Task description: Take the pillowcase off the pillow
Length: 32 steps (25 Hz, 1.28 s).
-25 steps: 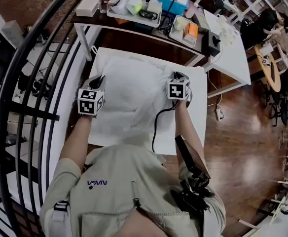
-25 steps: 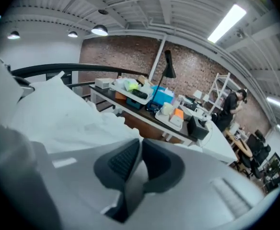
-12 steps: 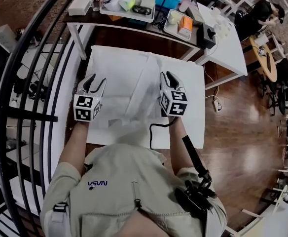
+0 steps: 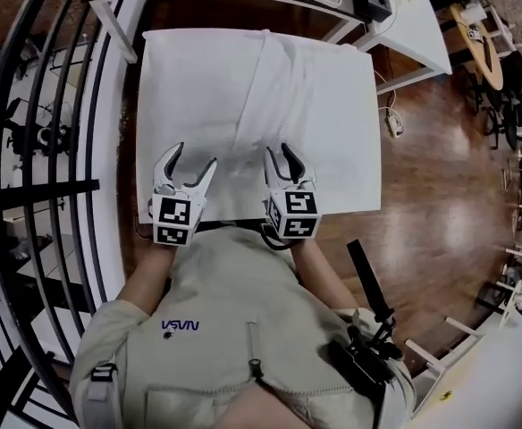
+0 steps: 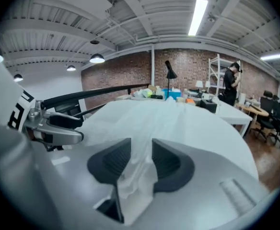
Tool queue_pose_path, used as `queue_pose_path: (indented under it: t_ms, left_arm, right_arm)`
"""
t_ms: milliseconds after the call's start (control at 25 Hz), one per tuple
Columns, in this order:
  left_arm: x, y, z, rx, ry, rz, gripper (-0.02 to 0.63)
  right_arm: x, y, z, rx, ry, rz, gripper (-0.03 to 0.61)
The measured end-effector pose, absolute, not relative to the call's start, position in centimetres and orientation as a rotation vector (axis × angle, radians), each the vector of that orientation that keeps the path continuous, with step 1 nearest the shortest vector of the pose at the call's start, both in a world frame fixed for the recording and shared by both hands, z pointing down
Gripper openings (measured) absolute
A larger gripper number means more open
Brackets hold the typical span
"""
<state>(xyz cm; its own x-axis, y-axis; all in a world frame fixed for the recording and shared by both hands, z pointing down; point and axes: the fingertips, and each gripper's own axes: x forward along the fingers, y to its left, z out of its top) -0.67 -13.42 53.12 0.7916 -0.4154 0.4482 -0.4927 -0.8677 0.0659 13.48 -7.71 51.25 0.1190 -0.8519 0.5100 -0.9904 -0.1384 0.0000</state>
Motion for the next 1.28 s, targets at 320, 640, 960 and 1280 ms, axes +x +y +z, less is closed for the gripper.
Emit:
queue_pose_path:
  t_ms: [320,640,960,1280]
  left_arm:
    - [1.0,-11.8,58.3,2.823,-0.655,0.863,0.311]
    - [1.0,-13.2,58.0,2.879,-0.743,0.914,0.069]
    - [-2.4,-18.4,48.7,2.855,-1.026,0.518,0.014]
    - [-6.6,-17.5,55.0,2.610,-1.049,0.583,0.014]
  right_arm:
    - [11.8,-6.0,56.4,1.966,-1.756,0.725,0.198]
    - [12.6,-6.8,56.9,1.923,-1.664,0.597,0.031]
    - [22.2,-2.9,50.5,2.255,-1.439,0.434,0.011]
    - [25.7,1.5,54.6,2.272,-1.311,0.625,0.011]
